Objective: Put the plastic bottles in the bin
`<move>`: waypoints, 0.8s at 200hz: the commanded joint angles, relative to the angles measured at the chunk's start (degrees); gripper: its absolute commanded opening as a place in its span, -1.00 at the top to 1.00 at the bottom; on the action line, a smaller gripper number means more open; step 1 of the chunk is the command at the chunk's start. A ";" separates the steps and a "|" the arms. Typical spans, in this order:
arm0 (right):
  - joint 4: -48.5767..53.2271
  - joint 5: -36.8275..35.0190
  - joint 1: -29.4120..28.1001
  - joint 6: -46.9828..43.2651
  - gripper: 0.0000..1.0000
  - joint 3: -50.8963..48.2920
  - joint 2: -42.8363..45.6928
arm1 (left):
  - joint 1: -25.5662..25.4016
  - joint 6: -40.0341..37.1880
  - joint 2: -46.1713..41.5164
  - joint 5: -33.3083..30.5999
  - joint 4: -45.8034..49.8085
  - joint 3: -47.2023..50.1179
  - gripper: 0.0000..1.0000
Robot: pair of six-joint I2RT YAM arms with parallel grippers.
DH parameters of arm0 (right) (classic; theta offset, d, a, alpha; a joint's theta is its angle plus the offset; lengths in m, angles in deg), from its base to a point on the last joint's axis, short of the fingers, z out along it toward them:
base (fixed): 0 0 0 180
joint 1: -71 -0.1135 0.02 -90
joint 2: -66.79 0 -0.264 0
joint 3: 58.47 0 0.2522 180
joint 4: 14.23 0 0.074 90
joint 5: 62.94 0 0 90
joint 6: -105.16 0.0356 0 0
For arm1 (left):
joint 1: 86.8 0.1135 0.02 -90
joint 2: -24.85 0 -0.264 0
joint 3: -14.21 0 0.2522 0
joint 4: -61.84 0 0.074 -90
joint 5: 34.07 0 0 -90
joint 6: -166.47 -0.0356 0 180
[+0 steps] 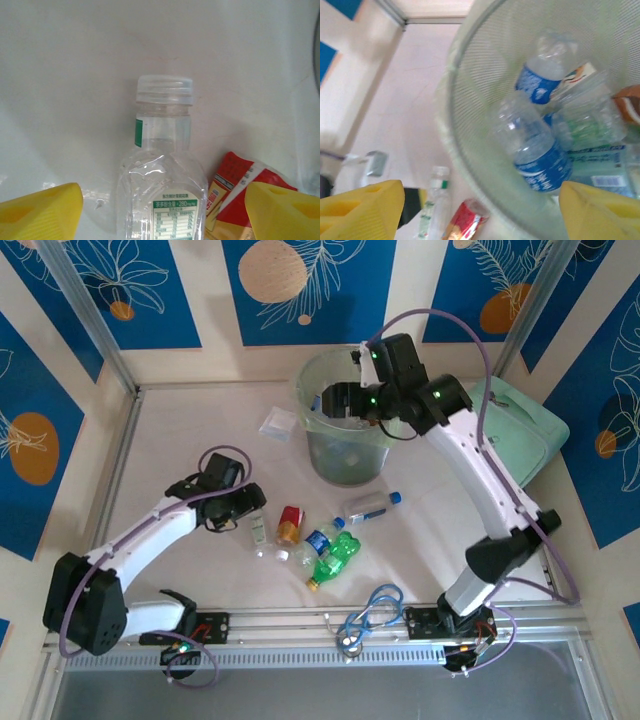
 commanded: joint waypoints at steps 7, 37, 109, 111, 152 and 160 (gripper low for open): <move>-6.90 4.75 -3.89 2.85 -0.62 -8.29 6.55 | -1.26 1.09 2.77 -2.64 1.30 0.12 -0.66; -10.98 5.84 -8.76 4.91 -0.62 -16.68 9.96 | -1.38 0.76 6.49 -3.73 -0.26 -1.08 -0.65; -14.23 7.60 -11.56 9.52 -0.62 -23.98 10.27 | -1.31 -2.30 17.92 -7.15 -1.62 -9.05 -0.51; -14.22 7.60 -11.58 9.52 -0.62 -24.02 10.20 | -1.31 -2.37 18.26 -7.28 -1.55 -9.20 -0.51; -14.69 7.32 -11.85 9.87 -0.64 -25.49 10.27 | -1.25 -2.88 22.55 -7.31 -2.27 -10.63 -0.50; -14.66 7.33 -11.85 9.94 -0.65 -25.69 10.26 | -1.23 -2.94 23.08 -7.31 -2.53 -10.74 -0.49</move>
